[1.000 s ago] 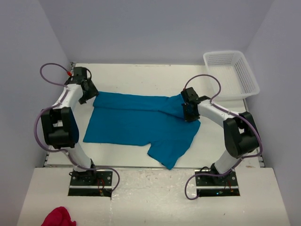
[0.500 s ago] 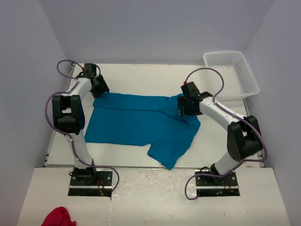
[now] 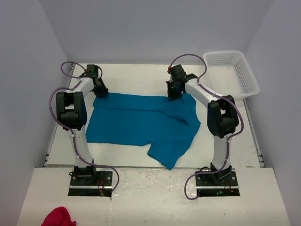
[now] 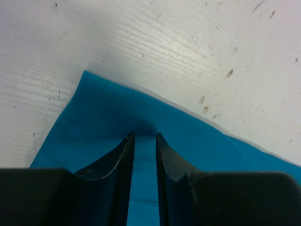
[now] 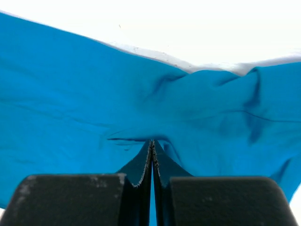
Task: Fold and stack the t-shirts
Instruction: Fold the flattened tshirt in 1/3 of the way
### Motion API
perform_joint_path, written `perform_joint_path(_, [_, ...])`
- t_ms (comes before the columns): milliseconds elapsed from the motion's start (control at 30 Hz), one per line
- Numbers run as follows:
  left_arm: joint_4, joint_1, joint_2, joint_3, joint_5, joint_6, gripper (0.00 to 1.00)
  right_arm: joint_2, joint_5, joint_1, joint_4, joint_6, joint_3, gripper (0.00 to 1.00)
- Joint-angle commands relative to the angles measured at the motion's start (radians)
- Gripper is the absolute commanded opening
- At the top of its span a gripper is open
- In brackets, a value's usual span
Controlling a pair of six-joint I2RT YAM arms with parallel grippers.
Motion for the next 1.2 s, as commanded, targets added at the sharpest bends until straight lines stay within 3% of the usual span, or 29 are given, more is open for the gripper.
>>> perform_joint_path(0, [0.018,0.002,0.002,0.022,-0.01,0.011,0.25,0.03,-0.047,0.004,-0.058,-0.007,0.052,0.0])
perform_joint_path(133, [0.022,0.003,-0.006,0.001,-0.013,0.014,0.21,0.044,-0.035,-0.01,-0.044,-0.009,0.025,0.0])
perform_joint_path(767, [0.025,0.003,0.001,-0.009,-0.026,0.015,0.19,0.097,-0.052,-0.022,-0.023,-0.025,-0.041,0.0])
perform_joint_path(1167, [0.028,0.006,0.021,-0.012,-0.031,0.015,0.19,-0.149,-0.047,0.067,0.077,0.007,-0.308,0.0])
